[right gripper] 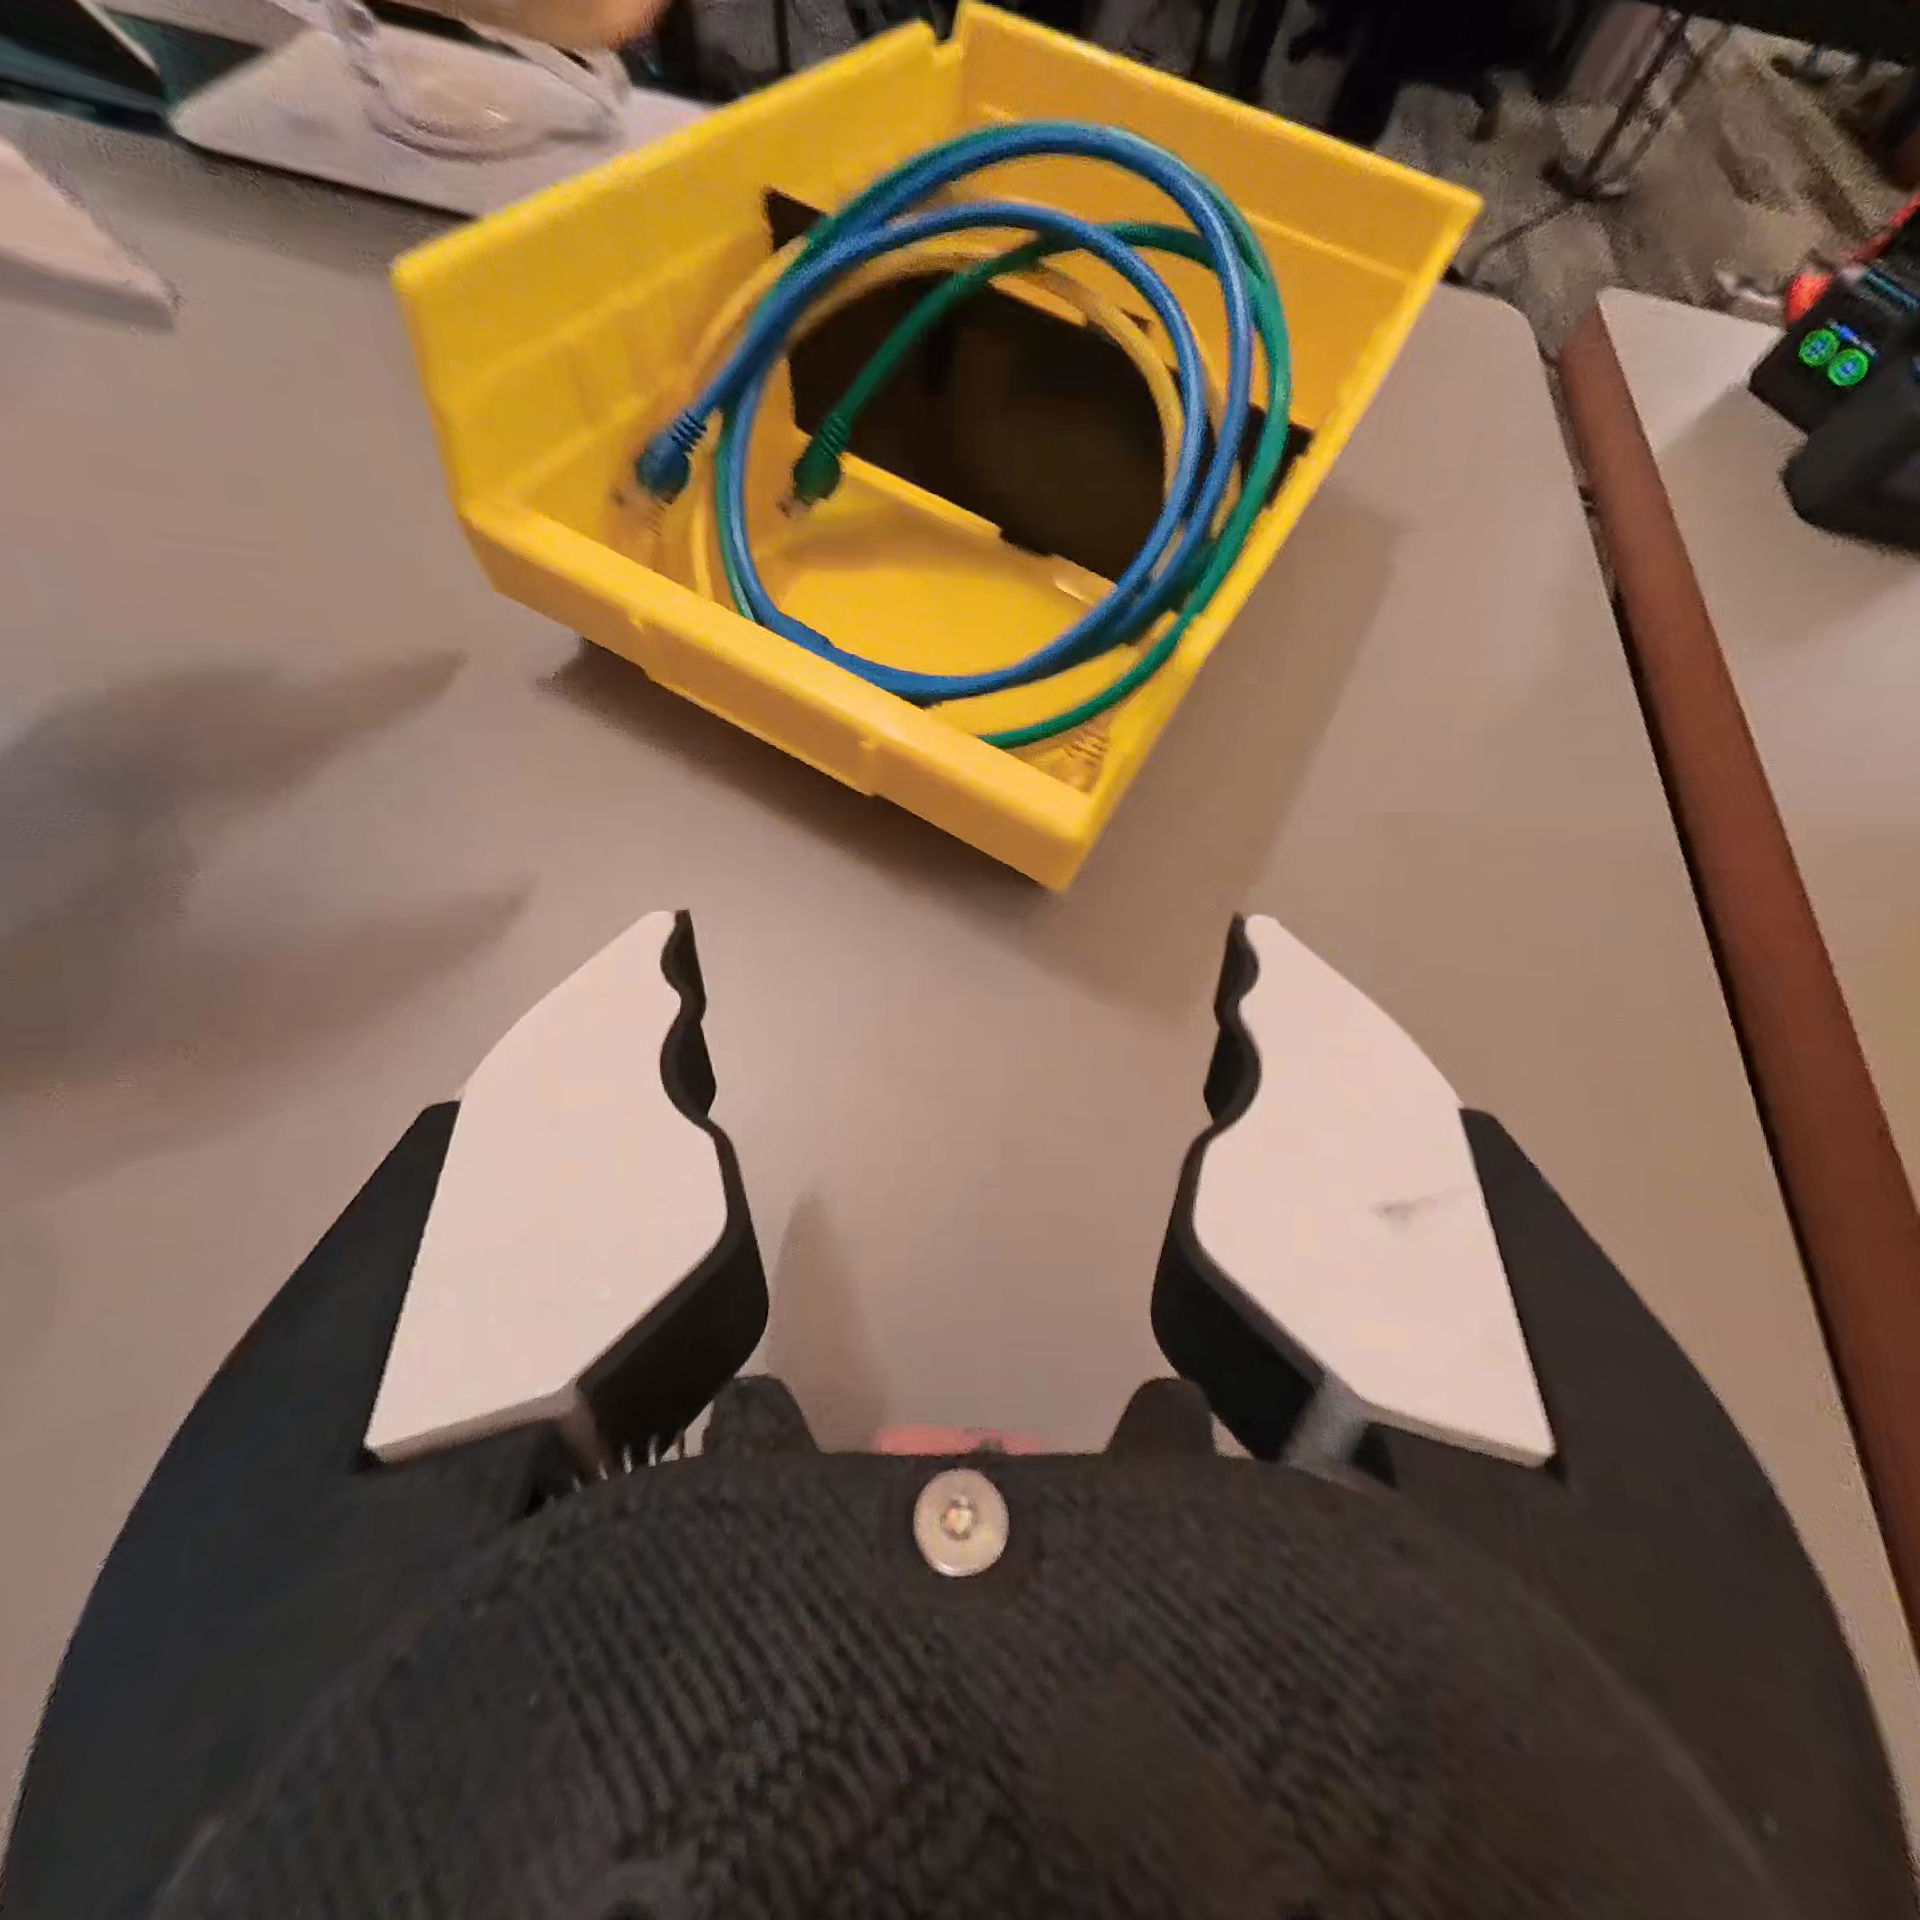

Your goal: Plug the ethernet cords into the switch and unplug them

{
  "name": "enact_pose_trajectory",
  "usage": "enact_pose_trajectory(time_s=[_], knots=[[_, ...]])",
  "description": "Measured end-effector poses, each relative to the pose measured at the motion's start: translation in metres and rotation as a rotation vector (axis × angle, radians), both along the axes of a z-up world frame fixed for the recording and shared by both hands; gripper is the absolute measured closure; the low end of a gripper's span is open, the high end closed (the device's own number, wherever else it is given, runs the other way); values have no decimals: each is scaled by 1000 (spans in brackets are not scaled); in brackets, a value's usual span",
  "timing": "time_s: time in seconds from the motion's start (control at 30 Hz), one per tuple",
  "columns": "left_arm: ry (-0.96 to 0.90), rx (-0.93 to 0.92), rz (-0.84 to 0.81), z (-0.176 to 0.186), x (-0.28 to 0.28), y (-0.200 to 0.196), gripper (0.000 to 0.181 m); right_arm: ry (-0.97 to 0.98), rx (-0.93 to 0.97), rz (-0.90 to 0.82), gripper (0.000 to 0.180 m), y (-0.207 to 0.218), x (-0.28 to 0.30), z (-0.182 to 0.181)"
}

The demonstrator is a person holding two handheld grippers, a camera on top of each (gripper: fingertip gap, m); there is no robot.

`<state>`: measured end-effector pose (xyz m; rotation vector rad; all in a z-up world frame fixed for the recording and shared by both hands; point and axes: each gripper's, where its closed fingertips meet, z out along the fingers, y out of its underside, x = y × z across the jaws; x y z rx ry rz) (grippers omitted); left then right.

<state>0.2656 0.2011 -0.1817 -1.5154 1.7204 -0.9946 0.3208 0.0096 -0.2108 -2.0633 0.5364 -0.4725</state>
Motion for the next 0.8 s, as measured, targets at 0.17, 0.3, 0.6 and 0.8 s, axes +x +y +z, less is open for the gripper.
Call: enact_pose_trajectory(time_s=[0.17,0.3,0.6,0.8], knots=[[137,24,155,-14,52,20,97,-57,59,-109,81,-8,16,16],[280,-46,240,-35,84,36,112,-62,15,-100,79,-4,18,8],[364,13,236,-69,112,44,168,-44,1,-76,78,2,19,0],[359,14,162,-64,53,50,170,-47,-6,-58,77,1,18,0]])
